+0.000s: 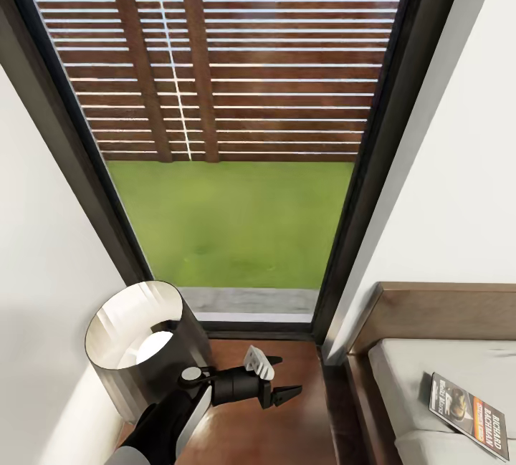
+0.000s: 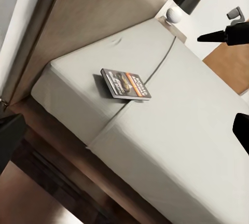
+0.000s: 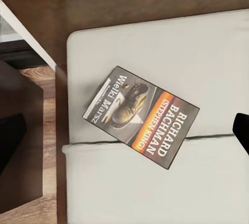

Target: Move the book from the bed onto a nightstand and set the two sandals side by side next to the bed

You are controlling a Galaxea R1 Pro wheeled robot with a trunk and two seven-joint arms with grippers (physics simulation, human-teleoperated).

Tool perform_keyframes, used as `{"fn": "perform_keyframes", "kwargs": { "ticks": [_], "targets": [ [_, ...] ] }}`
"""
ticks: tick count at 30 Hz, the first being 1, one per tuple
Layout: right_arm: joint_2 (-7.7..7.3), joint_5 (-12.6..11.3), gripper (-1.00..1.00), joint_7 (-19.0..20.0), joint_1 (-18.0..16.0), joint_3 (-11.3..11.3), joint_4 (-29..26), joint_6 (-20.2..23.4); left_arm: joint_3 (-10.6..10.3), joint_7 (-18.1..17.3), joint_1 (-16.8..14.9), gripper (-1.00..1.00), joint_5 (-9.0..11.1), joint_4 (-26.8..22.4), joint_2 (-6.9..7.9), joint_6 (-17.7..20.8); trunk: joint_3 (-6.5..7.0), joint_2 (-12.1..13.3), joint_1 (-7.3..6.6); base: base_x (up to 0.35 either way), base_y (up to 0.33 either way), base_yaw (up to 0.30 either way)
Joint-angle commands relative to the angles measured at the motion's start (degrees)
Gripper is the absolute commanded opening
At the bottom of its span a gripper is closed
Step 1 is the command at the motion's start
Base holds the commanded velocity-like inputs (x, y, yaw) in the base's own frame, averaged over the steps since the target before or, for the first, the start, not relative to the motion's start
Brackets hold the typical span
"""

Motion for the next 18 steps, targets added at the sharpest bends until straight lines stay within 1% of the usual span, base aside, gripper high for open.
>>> {"fn": "perform_keyframes", "kwargs": {
  "ticks": [1, 10, 15, 18],
  "targets": [
    [0.01, 0.6, 1.0, 0.3, -0.1, -0.4, 0.1, -0.3, -0.1, -0.1, 0.0, 1.0, 0.6, 0.0, 0.02, 0.6, -0.06, -0.1, 0.01, 0.0, 0.0, 0.0],
    [0.03, 0.5, 1.0, 0.3, -0.1, -0.4, 0.1, -0.3, -0.1, -0.1, 0.0, 1.0, 0.6, 0.0, 0.02, 0.6, 0.06, -0.1, 0.01, 0.0, 0.0, 0.0],
    [1.26, 0.5, 1.0, 0.3, -0.1, -0.4, 0.0, -0.4, 0.0, -0.1, 0.0, 1.0, 0.6, 0.0, 0.02, 0.6, -0.2, -0.1, 0.01, 0.0, 0.0, 0.0],
    [1.48, 0.6, 1.0, 0.3, -0.1, -0.4, 0.0, -0.4, 0.0, -0.1, 0.0, 1.0, 0.6, 0.0, 0.02, 0.6, -0.44, -0.1, 0.01, 0.0, 0.0, 0.0]
  ]
}}
